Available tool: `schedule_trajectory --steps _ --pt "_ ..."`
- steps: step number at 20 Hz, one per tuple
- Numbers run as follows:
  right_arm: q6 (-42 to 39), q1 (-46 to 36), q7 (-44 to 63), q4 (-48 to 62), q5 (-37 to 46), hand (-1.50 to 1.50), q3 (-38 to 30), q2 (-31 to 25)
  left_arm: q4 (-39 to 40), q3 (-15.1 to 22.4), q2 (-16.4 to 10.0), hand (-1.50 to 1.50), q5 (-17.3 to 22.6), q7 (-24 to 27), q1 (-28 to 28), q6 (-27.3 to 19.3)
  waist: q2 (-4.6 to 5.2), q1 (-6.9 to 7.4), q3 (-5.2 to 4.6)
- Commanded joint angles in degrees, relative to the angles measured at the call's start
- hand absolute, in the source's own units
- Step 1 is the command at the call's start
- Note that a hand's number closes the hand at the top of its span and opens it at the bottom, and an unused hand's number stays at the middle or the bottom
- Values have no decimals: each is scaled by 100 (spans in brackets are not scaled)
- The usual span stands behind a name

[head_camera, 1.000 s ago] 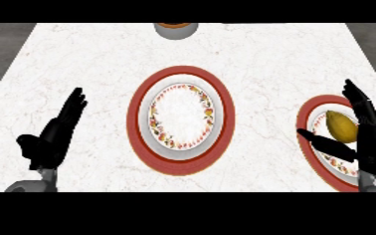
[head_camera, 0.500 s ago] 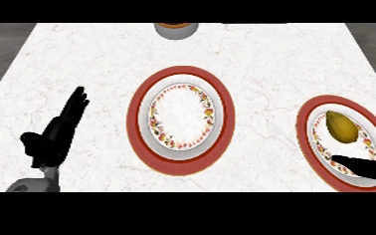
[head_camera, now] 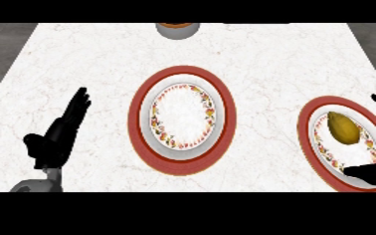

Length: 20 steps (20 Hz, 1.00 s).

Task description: Pick the lemon from the plate and place it in the plate

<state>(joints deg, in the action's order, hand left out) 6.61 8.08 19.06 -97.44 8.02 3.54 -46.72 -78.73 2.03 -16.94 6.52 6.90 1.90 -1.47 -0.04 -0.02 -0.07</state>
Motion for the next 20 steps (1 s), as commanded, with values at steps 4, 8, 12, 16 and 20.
schedule_trajectory --steps 4,8,12,16,20 --pt "-723 -660 492 686 404 -150 -181 212 -147 -76 85 0 -82 -92 -113 165 6 36 7" --pt "-781 -369 812 512 921 -150 119 374 -416 -138 57 0 -176 -4 -321 123 -3 23 6" --pt "-1278 -521 718 657 1014 -150 -117 583 206 -221 229 0 -292 -227 300 177 2 -19 5" --pt "-1314 -622 266 1203 1331 -150 -389 966 137 -294 366 0 -407 176 5 253 1 -6 6" --pt "-1427 -1333 -116 2391 1833 -150 -389 975 346 -435 380 0 -420 213 149 272 7 16 7"
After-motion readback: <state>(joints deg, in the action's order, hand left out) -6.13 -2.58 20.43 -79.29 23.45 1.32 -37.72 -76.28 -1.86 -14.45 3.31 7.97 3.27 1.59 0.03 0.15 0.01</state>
